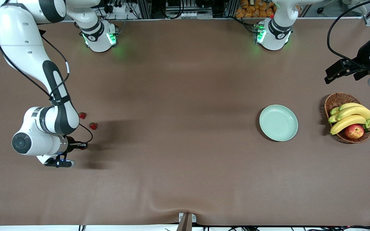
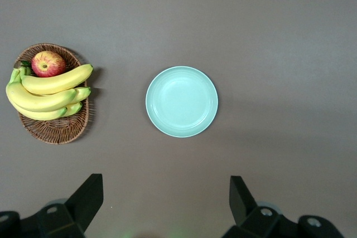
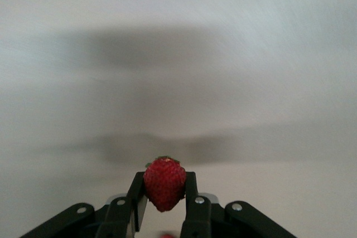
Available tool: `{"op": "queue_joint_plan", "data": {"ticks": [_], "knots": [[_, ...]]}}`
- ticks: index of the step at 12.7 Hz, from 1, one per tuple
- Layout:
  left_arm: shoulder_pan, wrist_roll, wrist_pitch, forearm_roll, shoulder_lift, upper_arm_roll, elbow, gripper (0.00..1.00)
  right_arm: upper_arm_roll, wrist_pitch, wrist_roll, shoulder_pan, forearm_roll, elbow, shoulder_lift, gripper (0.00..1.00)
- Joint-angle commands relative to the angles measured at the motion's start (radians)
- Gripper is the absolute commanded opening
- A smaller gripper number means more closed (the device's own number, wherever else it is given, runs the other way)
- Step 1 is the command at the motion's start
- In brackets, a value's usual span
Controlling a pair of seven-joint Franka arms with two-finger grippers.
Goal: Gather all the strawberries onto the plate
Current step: 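Grasp the strawberry with the right gripper and lift it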
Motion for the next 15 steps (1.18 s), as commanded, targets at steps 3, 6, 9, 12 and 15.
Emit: {"op": "queue_joint_plan", "data": {"ticks": [3,6,9,12,15], "knots": [[0.007,0.027,-0.004,-0.014,0.004,-0.001,0.015,1.00,0.002,-0.019,0.012,0.172,0.295,0.021,-0.015,0.11],[0.007,0.027,-0.002,-0.014,0.001,-0.001,0.009,1.00,0.002,-0.003,0.015,0.324,0.330,0.019,-0.003,0.10],[0.006,0.027,0.002,-0.014,0.001,-0.001,0.007,1.00,0.002,0.086,0.016,0.467,0.375,0.018,0.037,0.11],[0.004,0.027,0.002,-0.014,0.002,-0.002,0.004,1.00,0.002,0.127,0.068,0.596,0.378,0.019,0.098,0.13],[0.004,0.027,0.004,-0.014,0.005,-0.002,0.005,1.00,0.002,0.135,0.127,0.642,0.370,0.021,0.126,0.22]]}}
